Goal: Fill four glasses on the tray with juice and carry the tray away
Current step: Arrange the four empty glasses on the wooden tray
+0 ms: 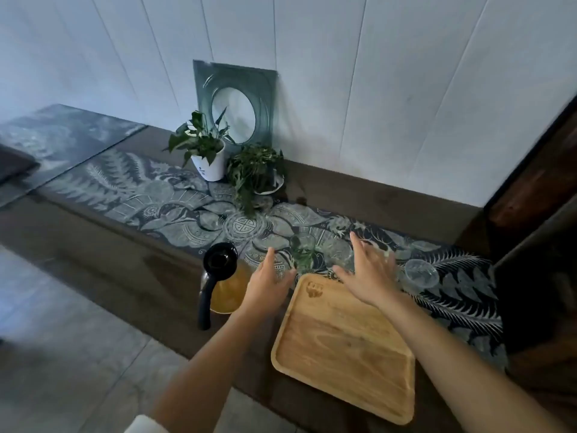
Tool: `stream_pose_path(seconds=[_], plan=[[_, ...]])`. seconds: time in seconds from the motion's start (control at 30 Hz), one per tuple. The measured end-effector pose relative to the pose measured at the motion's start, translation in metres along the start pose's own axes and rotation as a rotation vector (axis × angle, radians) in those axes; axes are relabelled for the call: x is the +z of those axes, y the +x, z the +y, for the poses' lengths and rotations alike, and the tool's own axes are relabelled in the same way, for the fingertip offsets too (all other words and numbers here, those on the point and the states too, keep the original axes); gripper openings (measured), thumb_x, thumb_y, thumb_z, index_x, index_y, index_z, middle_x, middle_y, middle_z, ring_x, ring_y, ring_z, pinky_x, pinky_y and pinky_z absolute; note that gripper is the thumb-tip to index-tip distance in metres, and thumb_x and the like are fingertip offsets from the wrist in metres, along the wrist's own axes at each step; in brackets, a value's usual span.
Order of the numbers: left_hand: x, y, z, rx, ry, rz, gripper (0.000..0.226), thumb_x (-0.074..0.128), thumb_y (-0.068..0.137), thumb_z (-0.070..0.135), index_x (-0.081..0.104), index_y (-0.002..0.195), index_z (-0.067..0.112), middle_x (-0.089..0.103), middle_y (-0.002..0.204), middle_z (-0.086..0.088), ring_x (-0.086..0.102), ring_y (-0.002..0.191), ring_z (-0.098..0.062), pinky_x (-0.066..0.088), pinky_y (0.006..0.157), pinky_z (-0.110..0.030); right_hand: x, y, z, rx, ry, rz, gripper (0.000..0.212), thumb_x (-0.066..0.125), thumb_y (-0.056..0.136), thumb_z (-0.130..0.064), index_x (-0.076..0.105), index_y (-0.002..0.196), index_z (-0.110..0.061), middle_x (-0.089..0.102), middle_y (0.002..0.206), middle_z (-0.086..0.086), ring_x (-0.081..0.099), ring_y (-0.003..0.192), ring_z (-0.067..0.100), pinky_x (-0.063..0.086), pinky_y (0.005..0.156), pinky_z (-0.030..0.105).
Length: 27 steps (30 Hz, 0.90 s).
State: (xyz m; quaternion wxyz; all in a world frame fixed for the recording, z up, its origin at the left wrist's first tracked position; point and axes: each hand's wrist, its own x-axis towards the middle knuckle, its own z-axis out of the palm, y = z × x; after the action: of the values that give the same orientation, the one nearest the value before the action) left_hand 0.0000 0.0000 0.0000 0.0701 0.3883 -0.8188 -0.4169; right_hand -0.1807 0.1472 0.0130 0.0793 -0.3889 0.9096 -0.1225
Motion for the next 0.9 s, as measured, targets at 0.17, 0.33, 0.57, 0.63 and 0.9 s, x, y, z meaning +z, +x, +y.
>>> stream_pose_path(seconds=[0.17,0.33,0.57,0.63,0.9], plan=[[0.010,0.014,-0.001,-0.102,-0.059,0.022,0.082,0.054,0.098,0.054,0.015,0.162,0.019,0.028,0.165,-0.005,0.030,0.150,-0.026,0.032,0.118,-0.044,0.015,0.033,-0.001,-0.042,0.023,-0.072,0.097,0.051,0.088,-0.070,0.004,0.159,-0.024,0.031,0.160,0.003,0.029,0.146,0.026,0.012,0.116,0.064],[0.017,0.039,-0.009,-0.201,-0.153,0.002,0.080,0.056,0.097,0.057,0.023,0.160,0.021,0.034,0.163,-0.004,0.034,0.148,-0.024,0.035,0.118,-0.042,0.036,0.068,-0.012,-0.089,-0.083,-0.079,0.104,0.053,0.078,-0.081,0.013,0.157,-0.025,0.037,0.157,-0.002,0.033,0.144,0.023,0.001,0.114,0.068],[0.025,0.084,-0.010,-0.241,-0.261,-0.060,0.079,0.058,0.097,0.052,0.021,0.161,0.023,0.031,0.164,-0.001,0.031,0.150,-0.021,0.034,0.118,-0.040,0.057,0.111,-0.026,-0.046,-0.162,-0.184,0.124,0.059,0.063,-0.088,0.009,0.158,-0.026,0.033,0.160,0.000,0.030,0.146,0.024,0.000,0.114,0.070],[0.027,0.098,-0.010,-0.233,-0.247,-0.082,0.083,0.060,0.096,0.052,0.018,0.161,0.023,0.028,0.165,0.001,0.028,0.151,-0.020,0.032,0.120,-0.041,0.065,0.124,-0.029,-0.032,-0.198,-0.197,0.129,0.060,0.058,-0.090,0.007,0.158,-0.027,0.027,0.162,0.002,0.025,0.148,0.025,0.004,0.114,0.070],[0.036,0.133,-0.019,-0.385,-0.386,-0.193,0.103,0.066,0.086,0.059,-0.002,0.160,0.037,0.030,0.164,-0.009,0.057,0.126,-0.024,0.058,0.091,-0.042,0.088,0.160,-0.032,0.013,-0.269,-0.280,0.140,0.062,0.049,-0.092,0.003,0.158,-0.027,0.028,0.162,0.002,0.024,0.148,0.026,0.000,0.112,0.073]])
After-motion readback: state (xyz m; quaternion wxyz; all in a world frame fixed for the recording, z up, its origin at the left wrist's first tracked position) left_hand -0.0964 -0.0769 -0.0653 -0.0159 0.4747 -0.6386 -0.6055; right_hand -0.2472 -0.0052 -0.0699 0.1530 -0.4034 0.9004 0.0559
